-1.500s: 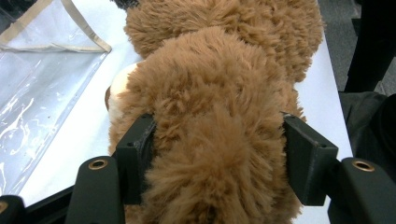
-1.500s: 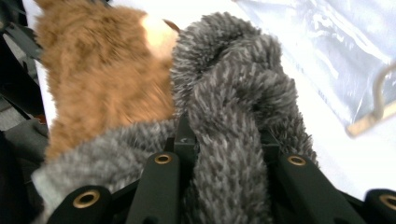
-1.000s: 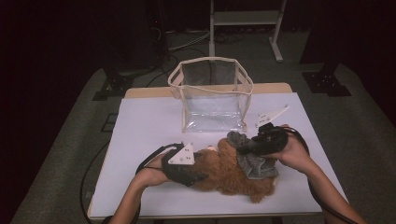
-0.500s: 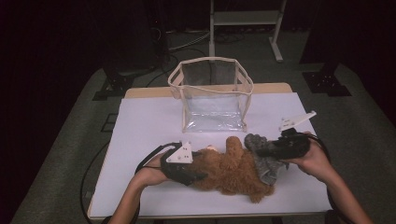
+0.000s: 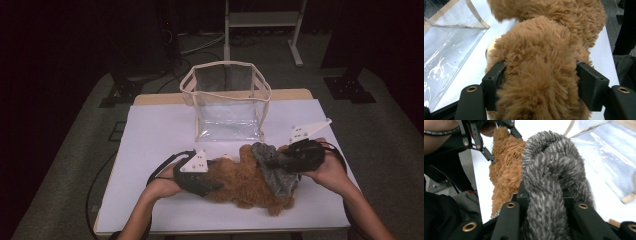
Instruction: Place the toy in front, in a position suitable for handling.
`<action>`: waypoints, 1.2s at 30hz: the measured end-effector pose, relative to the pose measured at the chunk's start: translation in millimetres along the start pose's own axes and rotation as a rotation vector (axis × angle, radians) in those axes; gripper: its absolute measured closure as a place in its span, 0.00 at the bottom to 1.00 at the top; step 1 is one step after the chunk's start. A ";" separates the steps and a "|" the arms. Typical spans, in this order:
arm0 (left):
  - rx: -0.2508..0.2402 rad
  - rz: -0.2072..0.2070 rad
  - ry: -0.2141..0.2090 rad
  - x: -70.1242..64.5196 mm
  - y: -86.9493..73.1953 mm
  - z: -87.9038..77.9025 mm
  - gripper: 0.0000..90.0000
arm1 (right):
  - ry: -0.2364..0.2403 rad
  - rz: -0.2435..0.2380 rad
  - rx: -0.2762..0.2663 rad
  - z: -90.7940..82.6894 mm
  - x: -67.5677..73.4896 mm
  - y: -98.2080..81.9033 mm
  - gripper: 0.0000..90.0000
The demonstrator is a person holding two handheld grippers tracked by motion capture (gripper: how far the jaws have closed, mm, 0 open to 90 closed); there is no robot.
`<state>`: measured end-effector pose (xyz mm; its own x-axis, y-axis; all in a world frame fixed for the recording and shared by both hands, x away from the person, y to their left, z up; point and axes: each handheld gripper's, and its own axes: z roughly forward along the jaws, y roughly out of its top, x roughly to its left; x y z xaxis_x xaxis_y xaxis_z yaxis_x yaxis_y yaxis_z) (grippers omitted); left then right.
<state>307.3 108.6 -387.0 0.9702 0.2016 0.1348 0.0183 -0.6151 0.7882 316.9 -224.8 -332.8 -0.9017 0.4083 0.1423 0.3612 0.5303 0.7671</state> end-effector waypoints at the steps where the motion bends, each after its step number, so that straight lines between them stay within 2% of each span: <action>1: -0.001 -0.001 0.002 0.1 -0.3 -0.5 0.34 | -0.004 -0.004 0.020 6.0 -1.0 -1.8 0.77; 3: -0.008 -0.007 0.007 1.4 -1.1 -3.0 0.32 | -0.033 -0.005 0.054 12.7 -4.1 -9.3 0.77; 5: -0.007 -0.008 0.009 3.4 -2.1 -6.3 0.29 | -0.020 0.026 0.035 10.8 -9.9 -18.6 0.77; 8: 0.022 -0.021 0.031 6.7 -6.2 -9.6 0.22 | -0.026 0.064 0.016 4.0 -17.2 -31.3 0.77; 11: -0.011 -0.068 0.022 10.8 -12.4 -6.2 0.23 | -0.030 0.093 0.002 -2.2 -22.2 -41.0 0.77; 14: -0.033 -0.095 0.016 13.6 -15.8 -2.6 0.31 | -0.060 0.103 0.006 -9.3 -23.8 -46.6 0.77; 17: -0.033 -0.104 0.030 14.1 -15.9 -2.4 0.35 | -0.084 0.087 -0.016 -18.6 -18.3 -41.3 0.77; 21: -0.065 -0.110 0.030 14.4 -11.6 -3.6 0.38 | -0.067 0.019 -0.058 -24.8 -2.9 -15.6 0.77; 24: -0.064 -0.085 0.035 12.3 -6.8 -4.7 0.39 | -0.049 -0.060 -0.057 -14.7 8.3 13.1 0.76; 27: -0.072 -0.071 0.034 9.0 -2.3 -5.3 0.39 | -0.013 -0.100 -0.043 6.7 14.6 38.0 0.76; 29: -0.073 -0.061 0.032 7.6 -0.3 -5.6 0.39 | 0.003 -0.114 -0.016 22.4 14.7 46.0 0.76; 30: -0.073 -0.059 0.032 6.8 0.0 -5.7 0.39 | 0.007 -0.121 0.001 29.4 14.0 47.3 0.76; 31: -0.065 -0.054 0.033 7.0 -0.6 -5.8 0.39 | 0.003 -0.130 0.040 40.5 11.6 46.7 0.76; 33: -0.047 -0.055 0.031 7.7 -3.6 -4.3 0.39 | -0.006 -0.127 0.097 54.3 7.3 39.4 0.75; 34: -0.035 -0.061 0.023 8.4 -7.1 -2.6 0.38 | 0.001 -0.116 0.106 56.8 5.4 35.7 0.75; 36: -0.043 -0.079 0.016 10.5 -12.0 -0.4 0.36 | 0.012 -0.090 0.102 57.2 2.8 26.5 0.76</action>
<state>317.2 118.5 -394.8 0.9620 0.2607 0.0808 0.0837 -0.5638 0.8216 337.6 -167.1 -347.9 -0.9342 0.3468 0.0836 0.3003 0.6377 0.7093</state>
